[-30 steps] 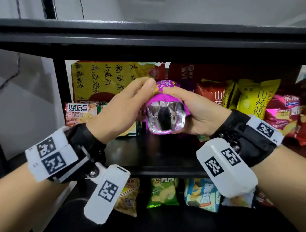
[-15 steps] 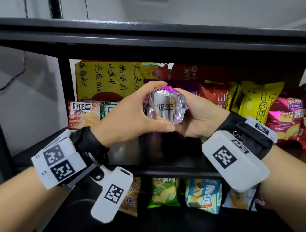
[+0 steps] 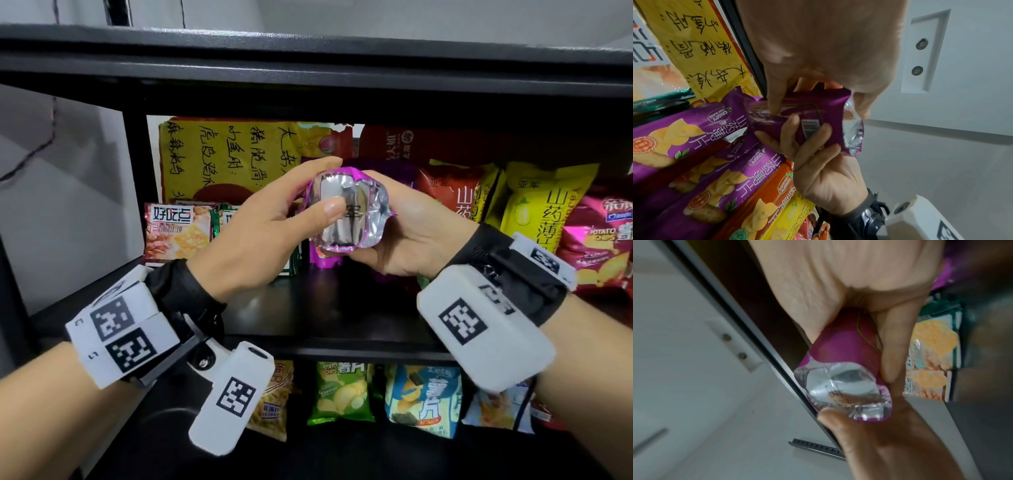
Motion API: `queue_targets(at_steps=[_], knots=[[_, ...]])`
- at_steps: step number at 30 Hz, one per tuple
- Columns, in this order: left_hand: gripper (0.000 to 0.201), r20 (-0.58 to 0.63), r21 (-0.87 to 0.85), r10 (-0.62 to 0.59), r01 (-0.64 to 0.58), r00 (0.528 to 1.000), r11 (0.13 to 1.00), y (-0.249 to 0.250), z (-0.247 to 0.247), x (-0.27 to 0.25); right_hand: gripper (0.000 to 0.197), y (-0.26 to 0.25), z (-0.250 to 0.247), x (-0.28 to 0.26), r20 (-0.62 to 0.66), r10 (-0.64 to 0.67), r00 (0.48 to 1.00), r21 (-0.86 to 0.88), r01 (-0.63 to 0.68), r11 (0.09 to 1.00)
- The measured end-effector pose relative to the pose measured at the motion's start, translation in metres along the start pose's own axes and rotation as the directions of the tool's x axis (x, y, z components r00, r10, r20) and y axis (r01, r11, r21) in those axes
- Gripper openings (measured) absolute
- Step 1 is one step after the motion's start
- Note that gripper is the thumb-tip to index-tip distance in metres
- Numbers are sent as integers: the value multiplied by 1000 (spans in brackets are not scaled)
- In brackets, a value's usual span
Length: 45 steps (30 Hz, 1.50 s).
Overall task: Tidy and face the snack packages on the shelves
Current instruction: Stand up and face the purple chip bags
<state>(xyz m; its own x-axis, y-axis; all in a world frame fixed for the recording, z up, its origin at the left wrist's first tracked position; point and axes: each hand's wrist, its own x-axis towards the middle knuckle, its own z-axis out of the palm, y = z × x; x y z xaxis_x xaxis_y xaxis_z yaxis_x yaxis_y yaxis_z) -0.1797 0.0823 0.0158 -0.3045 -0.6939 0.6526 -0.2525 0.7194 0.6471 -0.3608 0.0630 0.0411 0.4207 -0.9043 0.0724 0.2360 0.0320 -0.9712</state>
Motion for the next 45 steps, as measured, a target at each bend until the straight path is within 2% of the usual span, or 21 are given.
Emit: queue_targets(at_steps=[3, 6, 7, 9, 12, 14, 15, 18, 20, 22, 23, 26, 30, 33, 35, 37, 41, 43, 45], knots=[[60, 30, 1, 16, -16, 999, 1000, 4, -3, -1, 42, 1, 6, 0, -164, -129, 978, -229, 89, 969], [31, 29, 103, 18, -21, 999, 994, 15, -1, -2, 51, 4, 10, 0, -218, -236, 947, -386, 138, 912], [32, 26, 148, 22, -26, 999, 989, 17, -1, -1, 57, 5, 9, 0, -210, -225, 951, -411, 123, 903], [57, 15, 194, 22, -24, 1000, 981, 16, 0, 1, 64, 5, 7, -1, -207, -194, 959, -419, 92, 903], [96, 12, 242, -40, 36, 999, 970, 7, -6, 6, 54, 5, 3, -4, -246, -219, 944, -400, 107, 910], [111, 60, 157, -151, 140, 987, 978, 0, -8, 10, 42, 4, 0, -4, -236, -307, 922, -433, 183, 883], [112, 77, 81, -202, 196, 976, 977, -5, -8, 12, 42, 4, 0, -3, -228, -351, 908, -446, 223, 867], [75, 75, -172, -279, 288, 957, 942, -13, -4, 15, 58, 7, 1, -3, -218, -464, 859, -497, 312, 810], [56, 114, -282, -288, 309, 951, 908, -18, -1, 16, 48, 9, 6, -4, -208, -493, 845, -485, 349, 802], [37, 125, -402, -293, 318, 948, 859, -23, 3, 16, 36, 10, 8, -4, -206, -480, 853, -410, 370, 834], [31, 109, -459, -306, 321, 946, 828, -26, 4, 16, 37, 10, 7, -4, -207, -464, 861, -376, 367, 850], [34, 63, -561, -339, 315, 939, 766, -38, 6, 13, 33, 10, 2, -3, -220, -437, 872, -341, 351, 872], [33, 4, -580, -351, 288, 936, 762, -58, 13, 8, 35, 22, -3, 4, -236, -487, 841, -459, 346, 818], [56, -70, -480, -267, 203, 961, 854, -70, 19, 4, 45, 35, -5, 12, -200, -473, 858, -478, 336, 811], [72, -124, -265, -176, 139, 977, 954, -74, 22, 2, 56, 44, -4, 15, -164, -446, 880, -452, 335, 826], [92, -160, 22, -79, 84, 984, 996, -75, 25, -1, 62, 53, -1, 17, -107, -454, 884, -392, 382, 837], [122, -172, 393, -26, 93, 985, 915, -69, 36, -11, 57, 65, 6, 26, -9, -488, 873, -353, 454, 818], [129, -146, 500, -85, 147, 986, 853, -62, 46, -20, 55, 61, 6, 32, -4, -433, 902, -250, 418, 873], [126, -107, 550, -116, 156, 987, 821, -57, 51, -28, 41, 56, 2, 37, 0, -409, 913, -147, 405, 903]])
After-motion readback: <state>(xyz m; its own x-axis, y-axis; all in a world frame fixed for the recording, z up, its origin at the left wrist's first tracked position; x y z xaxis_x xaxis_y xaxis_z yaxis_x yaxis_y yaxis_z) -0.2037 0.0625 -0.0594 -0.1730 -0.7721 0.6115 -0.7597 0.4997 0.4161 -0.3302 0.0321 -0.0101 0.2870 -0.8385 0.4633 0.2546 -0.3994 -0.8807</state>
